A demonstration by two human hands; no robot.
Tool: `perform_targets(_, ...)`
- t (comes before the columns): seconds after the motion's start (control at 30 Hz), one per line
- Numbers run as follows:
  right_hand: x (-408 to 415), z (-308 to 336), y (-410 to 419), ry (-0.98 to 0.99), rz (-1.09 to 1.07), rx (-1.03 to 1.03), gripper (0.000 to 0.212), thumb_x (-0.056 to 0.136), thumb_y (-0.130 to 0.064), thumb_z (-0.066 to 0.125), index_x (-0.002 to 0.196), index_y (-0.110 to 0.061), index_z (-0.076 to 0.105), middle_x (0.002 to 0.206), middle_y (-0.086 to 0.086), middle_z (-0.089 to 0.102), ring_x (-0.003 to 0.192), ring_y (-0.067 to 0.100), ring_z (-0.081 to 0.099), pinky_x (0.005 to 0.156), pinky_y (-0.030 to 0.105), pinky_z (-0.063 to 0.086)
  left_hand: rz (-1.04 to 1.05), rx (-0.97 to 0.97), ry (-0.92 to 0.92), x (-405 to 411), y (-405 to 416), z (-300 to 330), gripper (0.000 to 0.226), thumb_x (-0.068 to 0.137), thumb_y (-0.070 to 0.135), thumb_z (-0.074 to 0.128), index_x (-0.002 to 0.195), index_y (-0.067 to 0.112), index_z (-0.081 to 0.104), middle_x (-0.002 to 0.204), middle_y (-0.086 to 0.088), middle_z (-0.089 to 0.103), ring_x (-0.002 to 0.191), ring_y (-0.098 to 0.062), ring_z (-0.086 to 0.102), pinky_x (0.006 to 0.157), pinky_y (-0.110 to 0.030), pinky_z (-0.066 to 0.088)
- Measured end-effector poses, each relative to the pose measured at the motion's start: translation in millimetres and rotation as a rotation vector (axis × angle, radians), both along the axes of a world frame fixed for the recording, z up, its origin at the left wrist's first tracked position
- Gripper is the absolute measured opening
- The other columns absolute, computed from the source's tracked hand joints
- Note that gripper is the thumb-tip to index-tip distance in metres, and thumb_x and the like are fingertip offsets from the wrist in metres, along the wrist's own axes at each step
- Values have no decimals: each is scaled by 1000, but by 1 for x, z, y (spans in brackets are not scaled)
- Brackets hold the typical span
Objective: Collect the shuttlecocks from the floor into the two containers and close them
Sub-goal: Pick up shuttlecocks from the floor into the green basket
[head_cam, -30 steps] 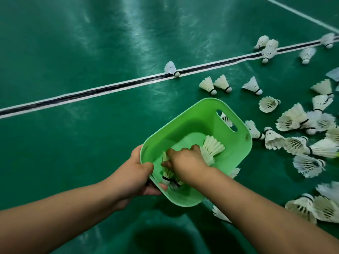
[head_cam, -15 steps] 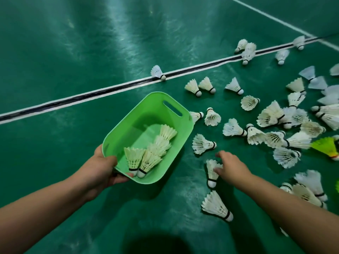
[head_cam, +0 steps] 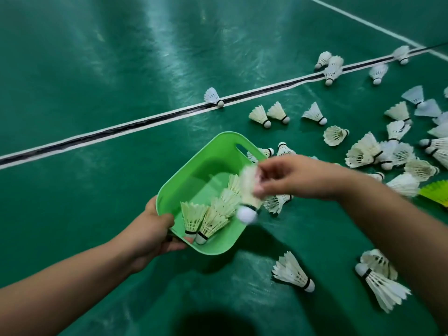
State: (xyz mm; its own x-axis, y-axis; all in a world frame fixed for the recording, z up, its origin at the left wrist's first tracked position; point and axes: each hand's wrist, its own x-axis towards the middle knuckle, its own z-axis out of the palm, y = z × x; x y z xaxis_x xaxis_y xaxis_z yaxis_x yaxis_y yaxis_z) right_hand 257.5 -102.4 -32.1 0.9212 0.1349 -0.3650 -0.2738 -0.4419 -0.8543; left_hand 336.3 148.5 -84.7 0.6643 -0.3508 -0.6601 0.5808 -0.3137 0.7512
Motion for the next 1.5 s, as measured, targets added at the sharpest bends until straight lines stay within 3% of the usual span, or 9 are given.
perform_targets(0.13,32,-42,49,-348,-361,-406,12,85,-26,66,83,-18,57,90,1,66,87,21,60,77,32,47,-55,-8,9,-9,-4,3,53,92,-10,33,128,29,41,106,-13,69,94,-40,68,71,-51,57)
perform_targets(0.27,38,-83,73,-229,-246,-539,8,89,-25,60,90,-18,57,100,5,67,90,23,60,85,35,48,-110,-23,-9,-17,-7,5,54,92,-10,32,126,30,43,106,-14,70,96,-41,68,84,-58,53)
perform_targets(0.57,33,-93,94,-54,38,-575,56,84,-38,65,127,-13,39,110,12,63,99,31,60,82,36,48,-135,-43,48,-19,3,1,52,92,-9,32,125,29,44,109,-22,68,93,-44,68,67,-45,60)
perform_targets(0.77,33,-89,98,-84,-350,-417,59,89,-24,61,137,-10,29,109,16,62,98,32,60,77,33,47,-140,-12,41,-16,3,-4,50,92,-8,31,124,27,44,111,-21,68,101,-52,62,74,-51,56)
perform_targets(0.93,31,-103,118,-131,66,-702,41,90,-12,52,129,-11,41,104,15,65,93,33,62,68,33,45,-167,11,46,-22,5,-9,49,92,-9,30,122,27,45,106,-24,69,89,-44,64,71,-49,57)
perform_targets(1.1,18,-107,115,-110,171,-894,58,92,-35,51,143,-22,28,128,15,48,120,31,45,109,54,26,-142,40,34,-22,15,-12,53,93,-8,31,124,31,46,109,-19,67,85,-40,68,65,-45,60)
perform_targets(1.3,-16,-74,61,-798,-267,-809,32,91,-37,41,79,-12,58,71,4,56,64,23,54,55,29,42,-52,98,-38,-2,38,-11,51,90,-10,32,126,26,43,105,-18,69,86,-42,70,59,-45,60)
perform_targets(1.4,-47,-74,23,-286,-112,-987,26,92,-42,43,81,-19,48,78,0,50,81,24,59,60,28,38,-5,124,-43,8,44,-16,52,90,-9,32,130,23,39,111,-20,67,65,-30,72,47,-33,58)
perform_targets(1.5,-76,-107,1,323,271,-838,47,81,-46,64,122,-27,50,122,5,45,115,27,47,88,33,42,-24,113,-47,10,41,-19,52,89,-9,33,130,22,41,111,-20,68,72,-31,73,53,-38,60)
